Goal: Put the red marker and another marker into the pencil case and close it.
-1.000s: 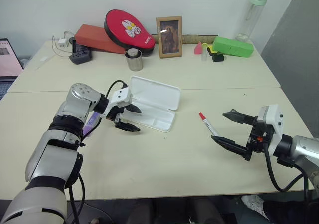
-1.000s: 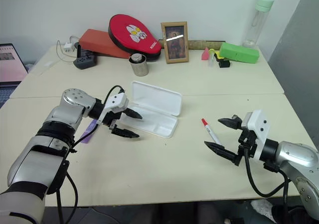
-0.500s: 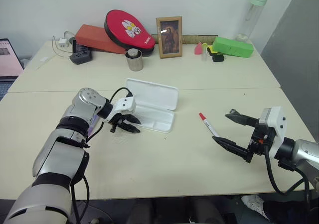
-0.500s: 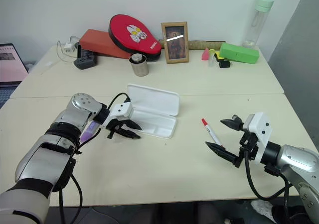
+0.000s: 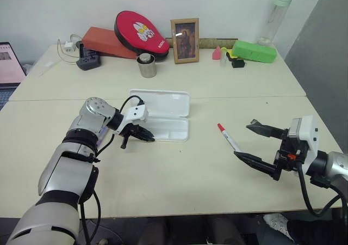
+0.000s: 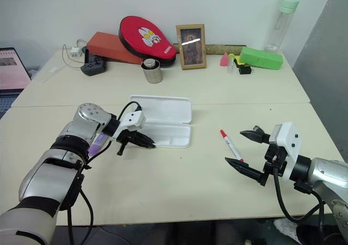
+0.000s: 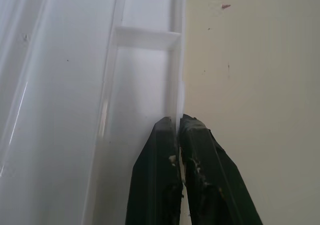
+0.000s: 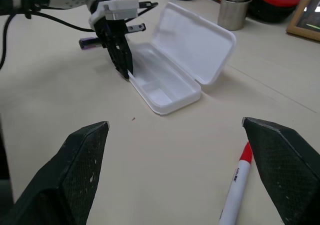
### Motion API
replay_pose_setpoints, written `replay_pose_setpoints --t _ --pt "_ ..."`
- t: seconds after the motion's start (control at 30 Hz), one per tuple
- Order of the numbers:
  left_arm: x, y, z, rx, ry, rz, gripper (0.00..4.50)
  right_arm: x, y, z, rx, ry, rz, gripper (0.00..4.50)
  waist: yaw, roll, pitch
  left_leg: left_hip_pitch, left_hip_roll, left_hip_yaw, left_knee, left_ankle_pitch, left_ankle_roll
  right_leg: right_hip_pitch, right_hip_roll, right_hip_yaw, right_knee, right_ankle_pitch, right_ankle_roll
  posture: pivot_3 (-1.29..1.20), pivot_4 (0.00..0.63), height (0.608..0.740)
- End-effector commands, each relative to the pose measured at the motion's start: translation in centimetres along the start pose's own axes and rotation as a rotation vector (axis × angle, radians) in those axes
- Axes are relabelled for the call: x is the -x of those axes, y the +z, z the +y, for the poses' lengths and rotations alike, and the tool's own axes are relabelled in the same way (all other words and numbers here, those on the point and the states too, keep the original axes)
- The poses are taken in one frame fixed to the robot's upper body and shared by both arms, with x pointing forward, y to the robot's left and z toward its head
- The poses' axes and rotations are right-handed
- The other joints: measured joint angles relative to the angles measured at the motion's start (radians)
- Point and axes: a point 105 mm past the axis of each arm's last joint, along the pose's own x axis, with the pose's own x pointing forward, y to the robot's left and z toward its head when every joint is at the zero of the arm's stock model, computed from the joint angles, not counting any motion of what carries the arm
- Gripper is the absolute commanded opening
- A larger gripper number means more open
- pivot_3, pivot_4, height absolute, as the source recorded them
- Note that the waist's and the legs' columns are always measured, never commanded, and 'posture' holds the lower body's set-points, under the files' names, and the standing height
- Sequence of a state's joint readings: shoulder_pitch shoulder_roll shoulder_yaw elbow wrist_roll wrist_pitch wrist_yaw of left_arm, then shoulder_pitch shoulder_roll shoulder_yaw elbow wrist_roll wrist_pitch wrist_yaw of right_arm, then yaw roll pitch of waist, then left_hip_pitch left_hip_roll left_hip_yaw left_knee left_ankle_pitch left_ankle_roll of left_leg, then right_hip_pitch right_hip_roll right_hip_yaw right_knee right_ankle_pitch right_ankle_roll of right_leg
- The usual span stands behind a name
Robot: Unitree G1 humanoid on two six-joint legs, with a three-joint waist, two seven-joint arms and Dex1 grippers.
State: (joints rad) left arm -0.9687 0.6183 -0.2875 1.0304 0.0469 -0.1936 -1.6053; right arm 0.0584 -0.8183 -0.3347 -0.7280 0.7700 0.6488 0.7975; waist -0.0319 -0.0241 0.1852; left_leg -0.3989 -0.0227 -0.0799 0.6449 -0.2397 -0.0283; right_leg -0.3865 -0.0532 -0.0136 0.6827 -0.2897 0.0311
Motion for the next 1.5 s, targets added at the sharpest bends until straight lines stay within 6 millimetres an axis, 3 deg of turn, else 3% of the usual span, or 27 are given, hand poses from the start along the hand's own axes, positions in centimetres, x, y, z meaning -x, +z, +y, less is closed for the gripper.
replay_pose_setpoints --t 0.03,0.33,0.67,1.2,1.5 --pt "0.7 0.5 -0.4 -0.025 0.01 -0.022 0.01 0.2 1.5 0.9 0.059 0.075 -0.035 4.5 0.0 0.0 0.0 0.0 0.0 0.0 0.0 0.0 0.0 0.0 0.0 0.0 0.0 0.0 0.0 0.0 0.15 0.74" --pt "-1.0 2.1 -4.1 -0.099 -0.07 -0.054 0.01 1.3 1.5 0.8 0.084 0.132 0.014 4.5 0.003 0.0 0.0 0.0 0.0 -0.003 0.0 0.0 0.0 0.0 -0.001 0.002 0.0 0.0 0.0 0.0 0.15 0.74" --pt "-3.5 3.3 -6.8 -0.076 -0.056 -0.073 0.01 1.0 1.2 1.0 0.09 0.127 0.02 4.5 0.003 0.0 0.0 0.001 0.0 -0.003 0.0 0.0 0.0 0.001 -0.001 0.002 0.0 0.0 0.0 0.0 0.15 0.74" --pt "-3.8 2.7 -7.2 0.021 -0.027 -0.083 0.01 0.3 0.8 0.8 0.091 0.123 0.034 4.5 0.003 0.0 0.0 0.001 0.0 -0.002 0.0 0.0 0.0 0.001 -0.001 0.002 0.0 0.0 0.0 0.0 0.15 0.74" --pt "-3.9 3.5 -7.5 0.044 -0.023 -0.127 1.81 -0.1 0.0 0.4 0.068 0.099 0.079 4.5 0.004 0.0 0.0 0.001 0.0 -0.002 0.0 0.0 0.0 0.001 -0.001 0.002 -0.001 0.0 0.0 0.0 0.15 0.74"
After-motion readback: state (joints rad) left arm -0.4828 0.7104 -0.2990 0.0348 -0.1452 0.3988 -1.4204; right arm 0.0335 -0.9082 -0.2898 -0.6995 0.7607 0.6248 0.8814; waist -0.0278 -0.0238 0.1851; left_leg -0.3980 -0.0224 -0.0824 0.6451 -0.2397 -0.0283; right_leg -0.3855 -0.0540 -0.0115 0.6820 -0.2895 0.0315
